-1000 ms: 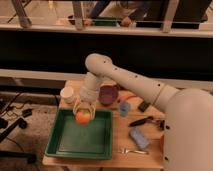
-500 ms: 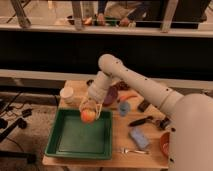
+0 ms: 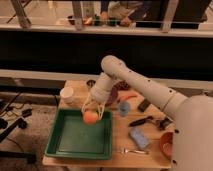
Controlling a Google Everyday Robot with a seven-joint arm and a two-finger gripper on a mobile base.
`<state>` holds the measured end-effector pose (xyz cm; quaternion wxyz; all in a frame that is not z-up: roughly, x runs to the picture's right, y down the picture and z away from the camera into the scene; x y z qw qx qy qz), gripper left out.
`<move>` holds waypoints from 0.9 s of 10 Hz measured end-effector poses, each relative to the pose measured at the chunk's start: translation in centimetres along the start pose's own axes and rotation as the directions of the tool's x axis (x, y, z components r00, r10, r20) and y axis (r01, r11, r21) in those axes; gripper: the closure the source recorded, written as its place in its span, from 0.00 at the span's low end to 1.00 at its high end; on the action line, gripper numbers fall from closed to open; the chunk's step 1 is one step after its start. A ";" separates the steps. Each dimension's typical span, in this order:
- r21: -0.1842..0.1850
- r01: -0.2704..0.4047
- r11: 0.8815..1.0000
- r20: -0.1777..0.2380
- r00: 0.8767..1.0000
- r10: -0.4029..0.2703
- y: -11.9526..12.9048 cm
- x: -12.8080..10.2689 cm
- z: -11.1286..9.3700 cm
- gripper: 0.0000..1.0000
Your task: Place apple in tray
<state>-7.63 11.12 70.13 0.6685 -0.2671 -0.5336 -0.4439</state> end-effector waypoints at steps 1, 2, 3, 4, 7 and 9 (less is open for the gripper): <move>-0.004 0.002 1.000 0.000 1.000 -0.002 0.0 0.0 0.1 0.98; -0.009 0.003 1.000 0.002 1.000 -0.003 0.0 -0.1 0.3 0.98; -0.015 0.004 1.000 0.003 1.000 -0.004 0.0 -0.1 0.4 0.98; -0.024 0.005 1.000 0.003 1.000 -0.005 0.1 0.0 0.6 0.98; -0.039 -0.004 0.999 -0.001 1.000 0.004 0.7 0.4 1.1 0.98; -0.049 -0.006 0.999 -0.003 1.000 0.006 1.0 0.5 1.3 0.98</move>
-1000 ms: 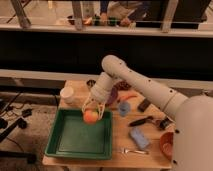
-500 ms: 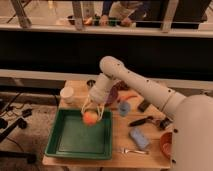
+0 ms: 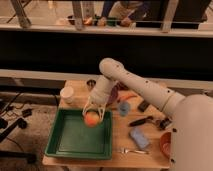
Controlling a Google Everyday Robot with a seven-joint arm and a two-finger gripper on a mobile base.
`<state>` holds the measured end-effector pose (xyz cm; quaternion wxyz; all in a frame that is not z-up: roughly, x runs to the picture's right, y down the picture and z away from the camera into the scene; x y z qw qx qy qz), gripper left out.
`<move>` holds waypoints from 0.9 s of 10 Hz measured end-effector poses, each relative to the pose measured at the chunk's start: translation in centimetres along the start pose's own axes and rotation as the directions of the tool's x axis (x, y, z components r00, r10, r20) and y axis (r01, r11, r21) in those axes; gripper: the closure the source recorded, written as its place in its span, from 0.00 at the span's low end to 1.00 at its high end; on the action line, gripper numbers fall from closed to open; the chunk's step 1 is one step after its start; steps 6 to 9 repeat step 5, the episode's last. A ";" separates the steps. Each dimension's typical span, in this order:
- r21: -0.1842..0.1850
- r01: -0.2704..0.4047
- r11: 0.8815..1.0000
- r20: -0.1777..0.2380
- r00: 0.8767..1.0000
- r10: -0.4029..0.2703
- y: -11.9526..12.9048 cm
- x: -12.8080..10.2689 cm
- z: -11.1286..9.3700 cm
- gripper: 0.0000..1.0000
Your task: Place apple in tray
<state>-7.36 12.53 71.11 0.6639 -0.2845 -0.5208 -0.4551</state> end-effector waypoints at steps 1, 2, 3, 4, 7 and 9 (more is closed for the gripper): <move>-0.008 0.003 1.000 0.001 1.000 -0.003 -0.1 0.0 0.2 0.98; -0.012 0.005 1.000 0.002 1.000 -0.005 -0.1 0.0 0.4 0.98; -0.019 0.008 1.000 0.002 1.000 -0.008 -0.2 -0.1 0.6 0.98; -0.027 0.008 1.000 0.003 1.000 -0.008 -0.2 -0.1 0.7 0.98; -0.028 0.010 1.000 0.004 1.000 -0.009 -0.3 -0.1 0.8 0.98; -0.028 0.010 1.000 0.004 1.000 -0.009 -0.3 -0.1 0.8 0.98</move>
